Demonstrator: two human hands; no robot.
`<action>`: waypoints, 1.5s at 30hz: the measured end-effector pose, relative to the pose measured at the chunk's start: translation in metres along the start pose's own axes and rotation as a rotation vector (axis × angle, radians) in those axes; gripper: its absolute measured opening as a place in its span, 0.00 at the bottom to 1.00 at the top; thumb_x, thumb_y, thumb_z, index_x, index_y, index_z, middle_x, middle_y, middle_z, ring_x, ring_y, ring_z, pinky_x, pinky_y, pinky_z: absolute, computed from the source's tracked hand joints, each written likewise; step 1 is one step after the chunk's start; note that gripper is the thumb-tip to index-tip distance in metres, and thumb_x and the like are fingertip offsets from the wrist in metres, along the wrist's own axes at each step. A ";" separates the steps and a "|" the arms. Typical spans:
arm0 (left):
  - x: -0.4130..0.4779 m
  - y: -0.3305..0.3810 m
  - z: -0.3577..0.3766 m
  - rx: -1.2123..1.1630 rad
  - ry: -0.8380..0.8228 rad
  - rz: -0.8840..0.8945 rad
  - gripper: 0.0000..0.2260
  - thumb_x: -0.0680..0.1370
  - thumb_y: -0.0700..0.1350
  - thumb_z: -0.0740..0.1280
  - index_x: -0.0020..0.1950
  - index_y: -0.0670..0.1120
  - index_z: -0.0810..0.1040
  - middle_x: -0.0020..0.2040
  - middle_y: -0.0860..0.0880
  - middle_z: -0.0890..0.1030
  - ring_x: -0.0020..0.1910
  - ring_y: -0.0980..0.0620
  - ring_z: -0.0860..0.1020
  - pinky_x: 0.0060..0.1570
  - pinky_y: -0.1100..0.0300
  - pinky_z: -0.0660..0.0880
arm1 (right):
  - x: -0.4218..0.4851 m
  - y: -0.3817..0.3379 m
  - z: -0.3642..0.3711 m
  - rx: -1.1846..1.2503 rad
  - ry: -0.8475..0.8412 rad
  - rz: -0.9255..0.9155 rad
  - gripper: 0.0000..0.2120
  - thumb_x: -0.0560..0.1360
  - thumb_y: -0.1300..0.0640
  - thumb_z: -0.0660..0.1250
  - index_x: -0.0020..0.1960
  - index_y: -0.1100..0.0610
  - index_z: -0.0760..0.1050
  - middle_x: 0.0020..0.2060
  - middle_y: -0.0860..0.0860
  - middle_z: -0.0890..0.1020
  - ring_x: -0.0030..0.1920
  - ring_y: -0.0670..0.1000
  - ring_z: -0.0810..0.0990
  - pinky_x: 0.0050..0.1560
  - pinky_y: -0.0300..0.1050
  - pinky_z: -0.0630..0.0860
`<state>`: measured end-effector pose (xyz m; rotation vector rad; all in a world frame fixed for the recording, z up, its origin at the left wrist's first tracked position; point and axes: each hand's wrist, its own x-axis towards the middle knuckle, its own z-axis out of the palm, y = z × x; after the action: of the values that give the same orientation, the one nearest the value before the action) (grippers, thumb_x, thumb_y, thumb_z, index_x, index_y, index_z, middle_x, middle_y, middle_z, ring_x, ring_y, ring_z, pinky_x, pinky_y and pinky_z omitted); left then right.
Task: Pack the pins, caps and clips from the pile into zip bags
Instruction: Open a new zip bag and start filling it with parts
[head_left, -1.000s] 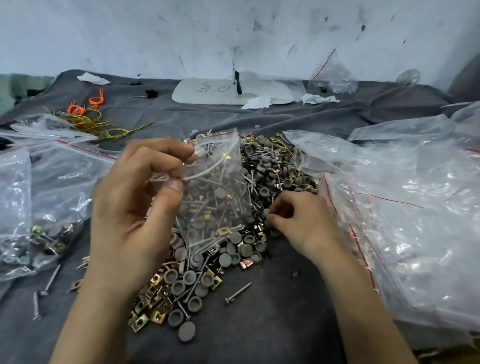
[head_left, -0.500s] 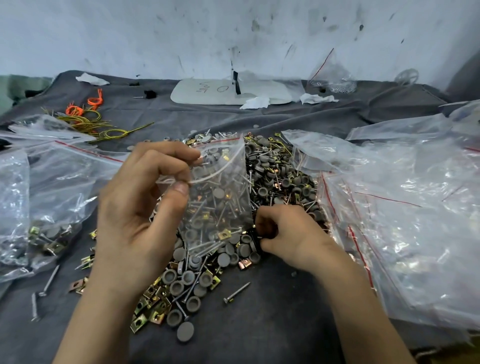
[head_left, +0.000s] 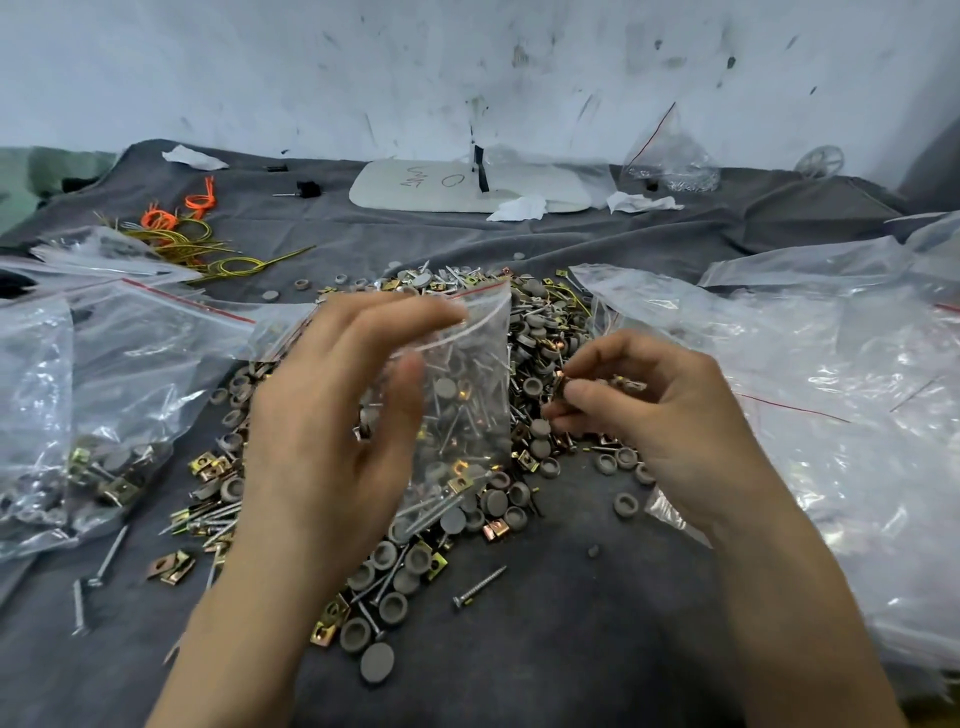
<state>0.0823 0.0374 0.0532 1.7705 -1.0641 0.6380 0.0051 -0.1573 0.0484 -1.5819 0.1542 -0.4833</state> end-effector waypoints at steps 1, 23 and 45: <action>0.000 0.003 0.002 0.033 -0.012 0.021 0.11 0.81 0.39 0.63 0.60 0.52 0.76 0.57 0.49 0.78 0.57 0.56 0.77 0.59 0.64 0.72 | -0.003 -0.007 0.003 0.075 -0.017 -0.011 0.07 0.68 0.69 0.71 0.40 0.58 0.80 0.34 0.52 0.84 0.37 0.54 0.85 0.38 0.39 0.80; -0.001 0.013 0.009 -0.206 -0.087 -0.146 0.06 0.75 0.51 0.68 0.50 0.53 0.81 0.60 0.53 0.78 0.62 0.59 0.77 0.61 0.65 0.72 | -0.020 -0.038 0.024 -0.040 -0.137 -0.186 0.10 0.63 0.61 0.73 0.44 0.57 0.81 0.39 0.52 0.86 0.40 0.48 0.85 0.40 0.35 0.79; -0.002 0.016 0.010 -0.175 -0.119 -0.027 0.08 0.76 0.48 0.69 0.54 0.49 0.81 0.59 0.49 0.79 0.60 0.57 0.78 0.61 0.64 0.73 | -0.022 -0.039 0.017 -0.142 -0.254 -0.258 0.10 0.66 0.68 0.70 0.41 0.54 0.75 0.36 0.47 0.79 0.38 0.46 0.79 0.40 0.35 0.76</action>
<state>0.0670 0.0262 0.0553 1.6834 -1.1393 0.4135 -0.0151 -0.1297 0.0818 -1.7978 -0.2151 -0.4734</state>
